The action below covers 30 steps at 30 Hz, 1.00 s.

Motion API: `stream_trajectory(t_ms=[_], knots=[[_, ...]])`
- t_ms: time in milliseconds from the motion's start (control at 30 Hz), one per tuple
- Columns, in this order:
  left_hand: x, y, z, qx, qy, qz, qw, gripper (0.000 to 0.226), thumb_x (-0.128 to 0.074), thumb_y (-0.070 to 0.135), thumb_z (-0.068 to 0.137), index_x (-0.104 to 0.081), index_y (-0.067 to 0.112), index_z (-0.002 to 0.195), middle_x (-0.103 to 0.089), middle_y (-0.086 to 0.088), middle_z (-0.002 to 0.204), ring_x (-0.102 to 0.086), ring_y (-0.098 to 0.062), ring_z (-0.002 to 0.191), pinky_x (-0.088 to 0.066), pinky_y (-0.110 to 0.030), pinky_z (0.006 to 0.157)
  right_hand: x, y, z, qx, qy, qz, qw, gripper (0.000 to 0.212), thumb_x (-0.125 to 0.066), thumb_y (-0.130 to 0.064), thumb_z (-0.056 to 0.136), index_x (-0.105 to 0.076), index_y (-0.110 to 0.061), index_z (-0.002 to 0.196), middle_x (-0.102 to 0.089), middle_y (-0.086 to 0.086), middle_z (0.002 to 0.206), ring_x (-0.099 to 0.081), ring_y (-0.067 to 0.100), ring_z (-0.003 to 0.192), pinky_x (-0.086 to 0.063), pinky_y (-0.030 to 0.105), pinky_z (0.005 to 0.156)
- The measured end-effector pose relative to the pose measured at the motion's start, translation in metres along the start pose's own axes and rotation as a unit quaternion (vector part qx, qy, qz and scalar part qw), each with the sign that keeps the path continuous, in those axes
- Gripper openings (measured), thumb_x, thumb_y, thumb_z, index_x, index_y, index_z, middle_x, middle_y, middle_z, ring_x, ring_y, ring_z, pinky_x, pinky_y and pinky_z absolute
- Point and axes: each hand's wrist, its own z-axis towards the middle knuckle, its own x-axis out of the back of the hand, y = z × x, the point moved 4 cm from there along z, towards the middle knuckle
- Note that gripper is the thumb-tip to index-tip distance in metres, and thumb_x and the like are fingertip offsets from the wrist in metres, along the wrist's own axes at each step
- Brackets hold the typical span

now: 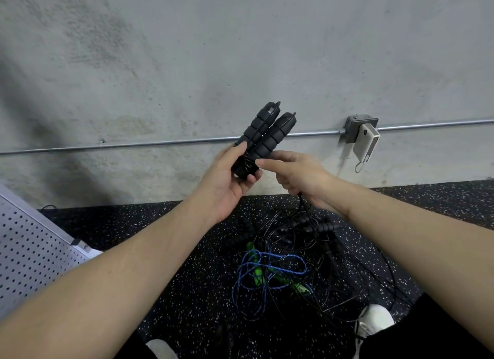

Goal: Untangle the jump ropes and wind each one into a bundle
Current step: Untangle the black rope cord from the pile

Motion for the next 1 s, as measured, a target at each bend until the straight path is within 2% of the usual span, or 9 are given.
stream_trajectory(t_ms=[167, 233, 333, 433, 533, 633, 767, 867, 1000], knots=[[0.011, 0.01, 0.002, 0.029, 0.076, 0.029, 0.996, 0.019, -0.066, 0.03, 0.095, -0.063, 0.011, 0.097, -0.062, -0.004, 0.07, -0.053, -0.01, 0.047, -0.037, -0.013, 0.034, -0.014, -0.001, -0.002, 0.012, -0.027, -0.121, 0.992, 0.038, -0.061, -0.058, 0.092, -0.065, -0.02, 0.085, -0.044, -0.009, 0.05, -0.035, 0.01, 0.045, -0.03, 0.022, 0.043], [0.018, 0.015, 0.004, 0.03, 0.105, 0.026, 0.994, 0.019, -0.065, 0.032, 0.094, -0.062, 0.014, 0.091, -0.061, -0.002, 0.067, -0.051, -0.009, 0.044, -0.035, -0.014, 0.033, -0.02, -0.001, -0.003, 0.03, -0.07, -0.144, 0.987, 0.042, -0.053, -0.052, 0.099, -0.066, -0.017, 0.079, -0.042, -0.008, 0.05, -0.035, 0.011, 0.046, -0.03, 0.023, 0.045], [0.027, 0.022, 0.005, 0.034, 0.124, 0.022, 0.991, 0.021, -0.064, 0.036, 0.094, -0.061, 0.017, 0.085, -0.06, 0.001, 0.062, -0.05, -0.006, 0.042, -0.033, -0.014, 0.032, -0.021, -0.001, -0.005, 0.052, -0.129, -0.091, 0.986, 0.031, -0.044, -0.031, 0.107, -0.063, -0.014, 0.09, -0.039, -0.003, 0.056, -0.031, 0.013, 0.049, -0.027, 0.024, 0.047], [0.03, 0.028, 0.006, 0.039, 0.121, -0.019, 0.992, 0.02, -0.064, 0.036, 0.093, -0.061, 0.017, 0.087, -0.062, 0.003, 0.062, -0.053, -0.005, 0.044, -0.034, -0.012, 0.032, -0.017, 0.003, -0.006, 0.073, -0.17, -0.124, 0.975, 0.026, -0.04, -0.022, 0.108, -0.063, -0.012, 0.101, -0.044, 0.0, 0.059, -0.041, 0.014, 0.049, -0.042, 0.028, 0.053], [0.031, 0.032, 0.004, 0.057, 0.096, -0.041, 0.993, 0.02, -0.063, 0.037, 0.093, -0.061, 0.019, 0.086, -0.06, 0.004, 0.062, -0.051, -0.003, 0.042, -0.032, -0.012, 0.03, -0.007, 0.008, -0.001, 0.065, -0.129, -0.198, 0.969, 0.032, -0.048, -0.035, 0.105, -0.061, -0.014, 0.085, -0.044, -0.003, 0.053, -0.043, 0.015, 0.048, -0.051, 0.039, 0.062], [0.027, 0.031, -0.002, 0.076, 0.065, -0.014, 0.995, 0.023, -0.063, 0.038, 0.094, -0.064, 0.016, 0.087, -0.062, 0.002, 0.067, -0.055, -0.005, 0.045, -0.035, -0.012, 0.03, 0.006, 0.007, 0.005, 0.068, -0.061, -0.25, 0.964, 0.039, -0.052, -0.045, 0.101, -0.06, -0.016, 0.076, -0.046, -0.001, 0.059, -0.042, 0.013, 0.049, -0.043, 0.027, 0.05], [0.02, 0.035, -0.009, 0.067, 0.001, 0.043, 0.997, 0.032, -0.055, 0.04, 0.101, -0.07, 0.012, 0.104, -0.071, -0.002, 0.077, -0.075, -0.023, 0.069, -0.054, -0.02, 0.041, 0.016, 0.006, 0.006, 0.089, -0.076, -0.293, 0.949, 0.028, -0.045, -0.035, 0.106, -0.069, -0.021, 0.103, -0.05, -0.006, 0.074, -0.045, -0.004, 0.046, -0.033, 0.01, 0.046], [0.014, 0.033, -0.013, 0.075, -0.054, 0.059, 0.994, 0.037, -0.05, 0.042, 0.103, -0.07, 0.015, 0.119, -0.075, 0.0, 0.091, -0.076, -0.04, 0.09, -0.06, -0.026, 0.048, 0.017, 0.012, 0.008, 0.096, -0.104, -0.289, 0.947, 0.028, -0.046, -0.034, 0.106, -0.072, -0.024, 0.108, -0.047, -0.006, 0.069, -0.041, 0.0, 0.046, -0.032, 0.012, 0.048], [0.011, 0.025, -0.017, 0.102, -0.083, 0.103, 0.986, 0.038, -0.047, 0.039, 0.103, -0.067, 0.013, 0.121, -0.076, -0.006, 0.096, -0.076, -0.038, 0.084, -0.059, -0.025, 0.047, 0.014, 0.024, 0.01, 0.084, -0.141, -0.348, 0.923, 0.023, -0.05, -0.044, 0.102, -0.073, -0.04, 0.102, -0.049, -0.013, 0.055, -0.04, 0.003, 0.049, -0.034, 0.016, 0.053]])
